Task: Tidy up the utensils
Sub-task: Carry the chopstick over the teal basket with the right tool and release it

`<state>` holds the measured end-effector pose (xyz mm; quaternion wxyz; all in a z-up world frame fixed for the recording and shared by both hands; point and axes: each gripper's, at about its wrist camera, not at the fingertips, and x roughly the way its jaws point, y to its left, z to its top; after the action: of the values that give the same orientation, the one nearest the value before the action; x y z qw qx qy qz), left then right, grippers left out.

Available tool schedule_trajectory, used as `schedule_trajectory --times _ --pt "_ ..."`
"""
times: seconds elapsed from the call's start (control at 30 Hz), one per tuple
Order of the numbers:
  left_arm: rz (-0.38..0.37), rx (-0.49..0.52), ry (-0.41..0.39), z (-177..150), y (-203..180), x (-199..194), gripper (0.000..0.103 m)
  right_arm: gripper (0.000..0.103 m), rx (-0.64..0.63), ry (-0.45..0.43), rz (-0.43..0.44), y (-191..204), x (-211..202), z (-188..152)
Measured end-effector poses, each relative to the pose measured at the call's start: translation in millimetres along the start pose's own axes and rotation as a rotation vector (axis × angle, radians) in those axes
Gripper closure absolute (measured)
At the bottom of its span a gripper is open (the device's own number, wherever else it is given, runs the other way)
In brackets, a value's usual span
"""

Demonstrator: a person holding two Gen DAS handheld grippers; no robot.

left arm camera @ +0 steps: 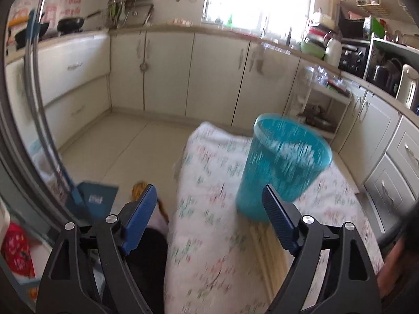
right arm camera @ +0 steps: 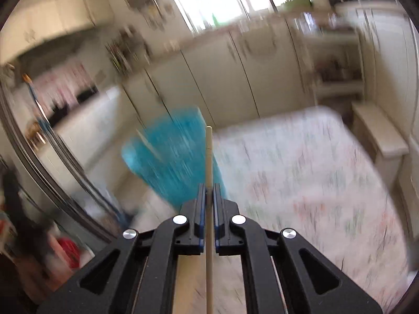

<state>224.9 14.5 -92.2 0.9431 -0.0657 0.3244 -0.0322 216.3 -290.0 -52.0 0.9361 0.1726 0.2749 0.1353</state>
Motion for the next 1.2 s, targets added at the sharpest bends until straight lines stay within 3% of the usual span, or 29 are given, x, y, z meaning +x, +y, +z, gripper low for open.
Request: schedule_trajectory --times 0.2,0.33,0.53,0.67,0.83,1.2 --pt "-0.005 -0.053 0.085 -26.9 14.1 3.7 0.024 0.097 -0.081 -0.295 0.084 58.3 1.1 75.0" --pt "-0.003 -0.06 0.071 -31.1 14.0 -3.6 0.024 0.097 -0.122 -0.391 0.025 77.0 37.9 92.8" --pt "0.012 -0.05 0.007 -22.6 10.7 -18.3 0.018 0.097 -0.135 -0.289 -0.055 69.8 97.4 71.6" --pt "0.001 -0.064 0.024 -22.7 11.7 -14.3 0.018 0.096 -0.156 -0.237 -0.064 67.7 100.1 55.6" --pt "-0.006 -0.073 0.045 -25.7 10.7 -11.8 0.018 0.085 -0.194 -0.189 -0.081 71.1 96.1 46.9" --pt "-0.024 -0.064 0.067 -29.2 -1.7 -15.6 0.018 0.083 -0.273 -0.146 -0.114 85.3 68.5 22.2"
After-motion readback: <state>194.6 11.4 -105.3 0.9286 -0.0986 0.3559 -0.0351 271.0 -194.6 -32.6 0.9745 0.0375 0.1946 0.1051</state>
